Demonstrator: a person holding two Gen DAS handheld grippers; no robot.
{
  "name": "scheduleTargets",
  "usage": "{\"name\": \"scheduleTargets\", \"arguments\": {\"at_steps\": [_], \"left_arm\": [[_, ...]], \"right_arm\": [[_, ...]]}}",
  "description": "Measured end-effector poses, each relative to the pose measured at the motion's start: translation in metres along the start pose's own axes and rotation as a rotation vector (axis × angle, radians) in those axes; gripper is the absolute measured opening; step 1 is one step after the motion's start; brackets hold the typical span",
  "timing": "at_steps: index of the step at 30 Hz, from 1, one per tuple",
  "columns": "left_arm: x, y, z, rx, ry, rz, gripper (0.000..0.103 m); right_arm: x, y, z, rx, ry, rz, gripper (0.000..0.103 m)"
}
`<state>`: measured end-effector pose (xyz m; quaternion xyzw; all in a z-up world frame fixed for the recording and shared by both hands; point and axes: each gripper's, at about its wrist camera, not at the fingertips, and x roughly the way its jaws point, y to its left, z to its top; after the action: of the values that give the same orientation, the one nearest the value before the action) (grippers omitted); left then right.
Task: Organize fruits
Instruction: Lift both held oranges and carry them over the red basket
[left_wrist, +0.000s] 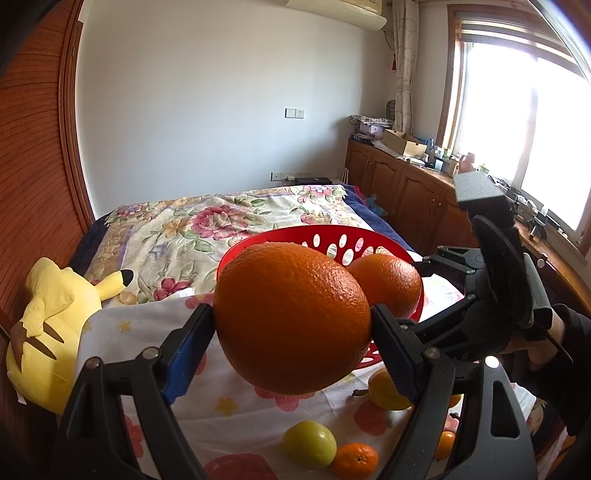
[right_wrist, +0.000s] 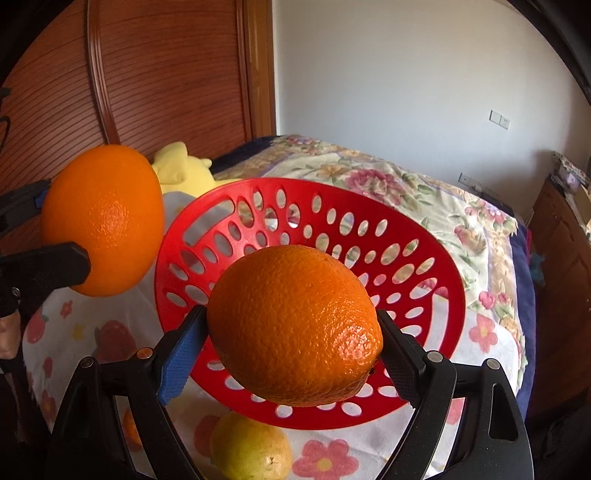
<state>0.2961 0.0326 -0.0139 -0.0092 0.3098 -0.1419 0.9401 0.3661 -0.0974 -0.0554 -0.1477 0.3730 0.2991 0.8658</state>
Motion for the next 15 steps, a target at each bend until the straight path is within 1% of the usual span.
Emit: {"name": "scheduleTargets", "arguments": {"at_steps": [6,8,15], "left_arm": [[0.005,0.006,0.001,-0.011,0.0,-0.003,0.084],[0.007,0.008,0.0,-0.015,0.002,-0.004,0.084],[0.008,0.009,-0.002,-0.024,0.007,-0.005,0.084]], "right_arm": [[0.016,0.004,0.001,-0.038,0.065,-0.035,0.09],[0.021,0.003,0.002,-0.038,0.081,-0.054,0.09],[0.036,-0.001,0.003,-0.022,0.135,-0.072,0.09]]}}
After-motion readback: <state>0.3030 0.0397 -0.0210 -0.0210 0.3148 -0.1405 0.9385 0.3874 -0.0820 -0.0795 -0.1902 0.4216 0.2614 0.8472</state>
